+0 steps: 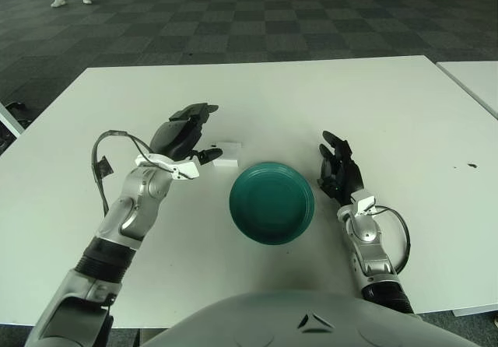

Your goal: Put the charger into the plate.

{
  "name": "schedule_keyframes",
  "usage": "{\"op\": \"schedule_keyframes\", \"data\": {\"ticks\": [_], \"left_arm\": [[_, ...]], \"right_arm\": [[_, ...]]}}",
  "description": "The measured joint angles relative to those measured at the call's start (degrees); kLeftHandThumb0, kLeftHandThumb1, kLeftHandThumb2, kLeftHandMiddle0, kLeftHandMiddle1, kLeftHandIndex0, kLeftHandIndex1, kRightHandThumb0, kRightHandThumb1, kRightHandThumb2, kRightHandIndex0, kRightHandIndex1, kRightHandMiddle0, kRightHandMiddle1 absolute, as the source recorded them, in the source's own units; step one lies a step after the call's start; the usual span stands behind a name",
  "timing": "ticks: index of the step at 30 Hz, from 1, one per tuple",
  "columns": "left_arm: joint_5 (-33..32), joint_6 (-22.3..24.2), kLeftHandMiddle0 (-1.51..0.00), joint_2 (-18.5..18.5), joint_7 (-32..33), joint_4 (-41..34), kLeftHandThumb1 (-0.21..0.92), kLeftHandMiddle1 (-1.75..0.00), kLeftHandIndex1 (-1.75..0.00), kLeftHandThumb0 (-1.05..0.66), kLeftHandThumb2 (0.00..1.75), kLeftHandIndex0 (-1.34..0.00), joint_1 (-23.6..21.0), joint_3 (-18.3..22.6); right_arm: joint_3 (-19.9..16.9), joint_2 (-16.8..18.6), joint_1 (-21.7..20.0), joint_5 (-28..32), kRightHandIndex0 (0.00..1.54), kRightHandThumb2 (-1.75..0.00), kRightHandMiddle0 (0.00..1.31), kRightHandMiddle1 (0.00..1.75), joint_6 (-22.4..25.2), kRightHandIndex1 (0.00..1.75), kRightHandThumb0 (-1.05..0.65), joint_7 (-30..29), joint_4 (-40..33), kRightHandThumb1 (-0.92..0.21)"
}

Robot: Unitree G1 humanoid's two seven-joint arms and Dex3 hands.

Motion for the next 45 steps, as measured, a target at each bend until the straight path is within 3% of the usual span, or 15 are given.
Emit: {"op": "schedule_keyframes", "data": {"ticks": [10,21,45], "left_arm": [[2.2,-5.96,-0.21,2.38,-2.59,6.38,0.92,0.0,-0.79,-0.95,0.25,-0.01,-6.68,-3.69],[4.2,-11.33,-0.19,2.96,-5.93,14.79,0.92,0.0,-0.94,-0.97,0.24,-0.02,-11.83,-8.39],[3.6,-15.79,-0.28,0.86,-9.25,22.45,0.92,-0.03,-0.95,-0.98,0.25,0.0,-15.53,-11.82]], "right_arm": [[0.07,0.24,-0.46,0.0,0.27,-0.87,0.0,0.57,-0.38,0.0,-0.74,-0.15,0.53,-0.92],[0.02,0.38,-0.54,0.02,0.27,-0.86,0.0,0.55,-0.4,0.0,-0.74,-0.17,0.6,-0.92],[0.0,0.78,-0.6,0.04,0.31,-0.86,0.0,0.58,-0.4,0.02,-0.71,-1.19,0.63,-0.92]]}}
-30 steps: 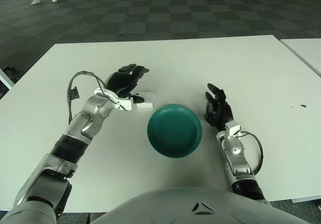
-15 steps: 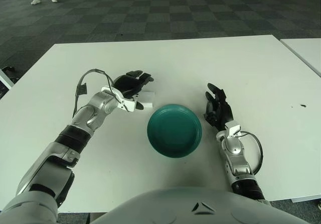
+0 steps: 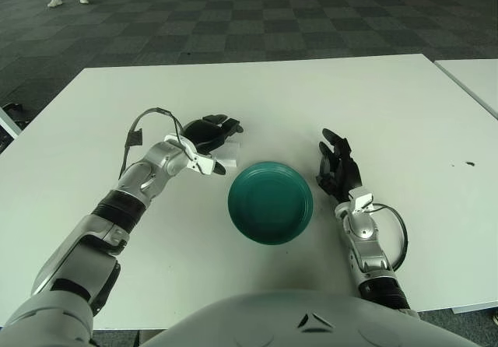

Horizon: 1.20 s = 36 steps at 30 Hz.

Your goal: Put the charger into the plate.

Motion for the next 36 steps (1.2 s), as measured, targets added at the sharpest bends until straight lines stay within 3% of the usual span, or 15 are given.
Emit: {"op": "schedule_keyframes", "data": {"ticks": [16,23,30,36], "left_arm": [[-0.23,-0.99,-0.34,-3.71,0.63,8.76,0.92,-0.05,-0.91,-0.95,0.26,-0.01,-2.11,-1.2],[-0.91,-0.89,-0.41,-6.13,2.73,12.36,0.92,-0.11,-1.04,-0.92,0.22,-0.04,-3.23,-1.48],[-2.36,-0.67,-0.28,-8.45,4.3,15.73,0.92,-0.5,-1.18,-0.88,0.19,-0.06,-3.95,-1.53],[-3.49,-0.54,-0.25,-9.45,5.39,18.27,0.92,-0.59,-1.26,-0.85,0.17,-0.07,-4.74,-1.53]], "right_arm": [[0.0,0.11,-0.02,0.0,0.29,-0.85,0.0,0.57,-0.21,0.0,-0.71,-0.41,0.04,-0.92],[0.0,0.09,-0.01,0.04,0.28,-0.84,0.0,0.57,-0.92,0.0,-0.71,-0.36,0.3,-0.92],[-0.01,0.09,-0.02,0.05,0.26,-0.83,0.0,0.58,-1.1,0.0,-0.71,-0.34,0.4,-0.92],[-0.04,0.07,-0.01,0.11,0.26,-0.83,0.0,0.59,-1.1,0.0,-0.71,-0.33,0.53,-0.92]]}}
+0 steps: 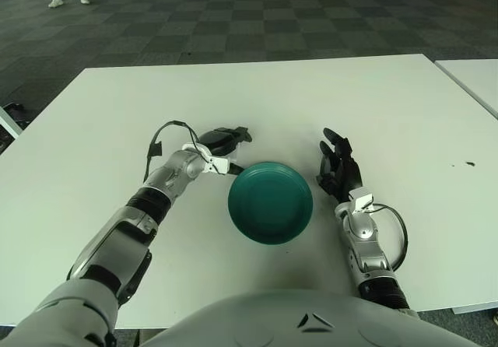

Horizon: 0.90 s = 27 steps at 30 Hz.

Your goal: Put the charger into the plate.

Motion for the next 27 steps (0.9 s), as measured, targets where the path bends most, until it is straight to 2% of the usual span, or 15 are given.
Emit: {"op": "schedule_keyframes", "data": {"ticks": [4,6,13,19,22,23,24,27], "left_arm": [[-0.92,0.12,-0.25,-0.51,0.14,1.21,0.92,-0.68,-1.34,-0.82,0.16,-0.07,-0.34,-0.02],[-1.11,0.24,-0.23,-0.69,0.14,1.67,0.92,-0.8,-1.4,-0.8,0.16,-0.07,-0.54,-0.1],[-1.33,0.76,-0.21,-1.17,0.14,3.0,0.92,-1.02,-1.48,-0.75,0.15,-0.07,-1.47,-0.41],[-1.46,1.59,-0.3,-1.49,0.14,3.51,0.91,-1.35,-1.56,-0.65,0.17,-0.06,-2.21,-0.84],[-1.45,1.98,-0.36,-1.52,0.15,3.75,0.85,-1.47,-1.57,-0.61,0.28,-0.05,-2.71,-1.19],[-1.44,2.11,-0.37,-1.52,0.15,3.83,0.8,-1.51,-1.58,-0.59,0.38,-0.05,-2.89,-1.29],[-1.44,2.22,-0.41,-1.52,0.15,3.91,0.75,-1.53,-1.58,-0.24,0.51,-0.04,-3.06,-1.4],[-1.45,2.48,-0.49,-1.52,0.21,4.12,0.64,-1.55,-1.6,0.18,0.72,-0.03,-3.49,-1.67]], "right_arm": [[-0.01,0.0,0.0,0.01,0.27,-0.83,0.0,0.59,0.0,0.0,-0.71,0.01,0.13,-0.92],[-0.01,-0.01,0.01,0.01,0.28,-0.83,0.0,0.59,0.0,0.01,-0.7,0.01,0.17,-0.92],[0.0,-0.07,0.01,0.0,0.29,-0.84,0.0,0.6,0.0,0.01,-0.7,0.03,0.21,-0.92],[0.02,-0.09,0.01,0.02,0.3,-0.84,0.0,0.6,0.0,0.02,-0.7,0.65,0.21,-0.92],[0.04,-0.07,0.0,0.08,0.31,-0.84,0.0,0.6,-0.02,0.02,-0.69,1.01,0.21,-0.92],[0.04,-0.06,0.0,0.1,0.31,-0.84,0.0,0.6,-0.04,0.02,-0.69,1.06,0.21,-0.92],[0.04,-0.03,0.0,0.12,0.31,-0.84,0.0,0.6,-0.05,0.02,-0.69,1.09,0.21,-0.92],[0.03,0.01,0.0,0.17,0.31,-0.84,0.0,0.6,-0.14,0.02,-0.69,1.25,0.21,-0.92]]}}
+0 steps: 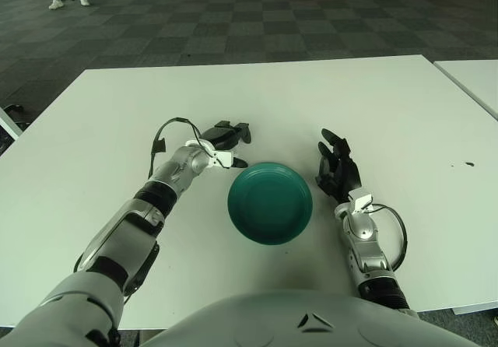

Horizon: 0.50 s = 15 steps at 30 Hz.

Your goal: Put the charger into the plate.

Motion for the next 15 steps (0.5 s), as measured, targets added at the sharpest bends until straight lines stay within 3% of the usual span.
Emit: {"op": "schedule_keyframes", "data": {"ticks": [6,15], "left_arm": [[-0.03,0.09,-0.56,0.0,0.52,0.45,0.53,-1.56,-1.64,0.38,0.9,-0.03,-0.44,-0.28],[0.2,-0.28,-0.57,0.68,2.52,1.61,0.46,-1.62,-1.74,0.42,1.04,-0.01,-0.61,-0.82]], "right_arm": [[-0.04,-0.01,0.0,0.08,0.31,-0.84,0.0,0.6,-0.11,0.01,-0.7,0.52,0.0,-0.92],[-0.1,-0.09,0.0,0.08,0.3,-0.86,0.0,0.6,-0.11,0.01,-0.71,0.74,0.04,-0.92]]}}
